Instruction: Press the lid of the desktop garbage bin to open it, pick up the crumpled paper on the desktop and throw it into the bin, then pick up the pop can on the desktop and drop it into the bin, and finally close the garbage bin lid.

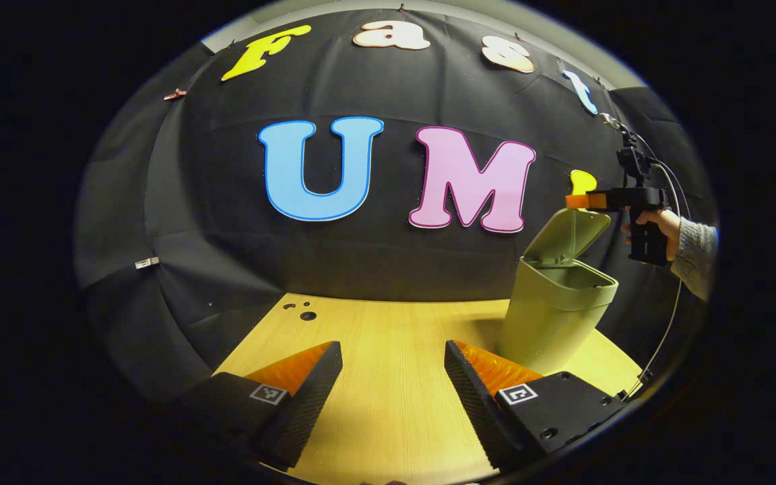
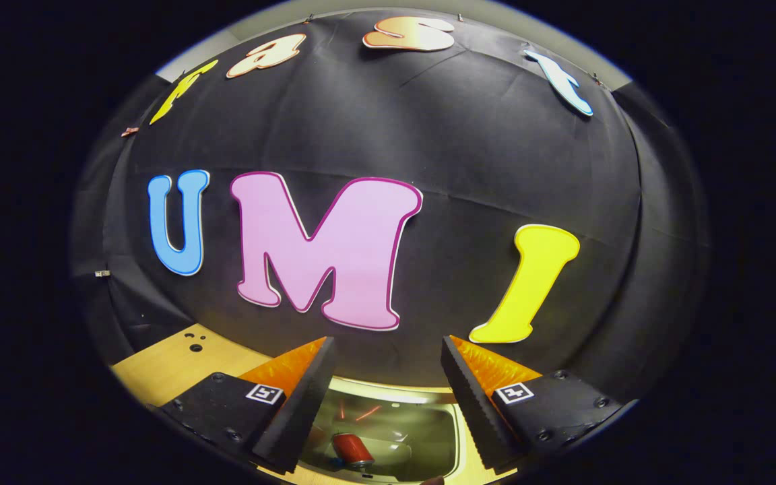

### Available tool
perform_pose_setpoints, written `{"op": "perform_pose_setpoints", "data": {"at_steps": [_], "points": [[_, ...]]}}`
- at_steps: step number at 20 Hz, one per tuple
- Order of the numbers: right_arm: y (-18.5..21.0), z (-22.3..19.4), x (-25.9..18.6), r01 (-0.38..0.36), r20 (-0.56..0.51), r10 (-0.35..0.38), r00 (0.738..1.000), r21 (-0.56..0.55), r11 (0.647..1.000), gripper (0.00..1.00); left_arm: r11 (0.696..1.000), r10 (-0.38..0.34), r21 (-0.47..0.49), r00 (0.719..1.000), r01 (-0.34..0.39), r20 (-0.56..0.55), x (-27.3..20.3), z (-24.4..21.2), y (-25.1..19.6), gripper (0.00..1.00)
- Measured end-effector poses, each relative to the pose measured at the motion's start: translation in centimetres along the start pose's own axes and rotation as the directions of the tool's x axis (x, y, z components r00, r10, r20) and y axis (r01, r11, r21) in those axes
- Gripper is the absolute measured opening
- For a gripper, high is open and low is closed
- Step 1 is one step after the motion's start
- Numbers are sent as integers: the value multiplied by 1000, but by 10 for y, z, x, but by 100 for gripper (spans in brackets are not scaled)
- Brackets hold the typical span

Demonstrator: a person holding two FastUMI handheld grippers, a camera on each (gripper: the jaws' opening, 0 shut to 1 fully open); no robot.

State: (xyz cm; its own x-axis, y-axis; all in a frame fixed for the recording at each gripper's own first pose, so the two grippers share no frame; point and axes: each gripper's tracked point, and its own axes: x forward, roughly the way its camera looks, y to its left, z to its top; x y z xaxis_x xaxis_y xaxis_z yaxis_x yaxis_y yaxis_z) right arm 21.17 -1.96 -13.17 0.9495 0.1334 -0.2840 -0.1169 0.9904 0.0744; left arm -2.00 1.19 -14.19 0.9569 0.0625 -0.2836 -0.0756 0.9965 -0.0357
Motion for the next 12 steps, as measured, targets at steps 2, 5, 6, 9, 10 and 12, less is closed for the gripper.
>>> {"op": "perform_pose_setpoints", "data": {"at_steps": [2,5,6,9,10,12], "points": [[5,-14,-11,0,-23,0,1000,-6,1000,98,1000,-11,0,1000,11,11,-7,3,1,98],[4,-33,-21,5,-62,-5,998,-4,1000,98,1000,-21,6,1000,21,15,-11,1,1,98],[5,-39,-23,5,-75,-5,997,2,1000,98,1000,-24,6,1000,24,15,-13,1,1,98],[5,-60,-34,5,-120,-3,993,17,1000,98,999,-34,1,999,34,10,-17,-4,0,98],[6,-66,-37,4,-133,-2,991,14,1000,98,999,-37,1,999,37,8,-17,-5,-1,98],[7,-79,-42,2,-156,-1,988,9,1000,98,999,-42,5,999,42,8,-18,-6,0,98]]}}
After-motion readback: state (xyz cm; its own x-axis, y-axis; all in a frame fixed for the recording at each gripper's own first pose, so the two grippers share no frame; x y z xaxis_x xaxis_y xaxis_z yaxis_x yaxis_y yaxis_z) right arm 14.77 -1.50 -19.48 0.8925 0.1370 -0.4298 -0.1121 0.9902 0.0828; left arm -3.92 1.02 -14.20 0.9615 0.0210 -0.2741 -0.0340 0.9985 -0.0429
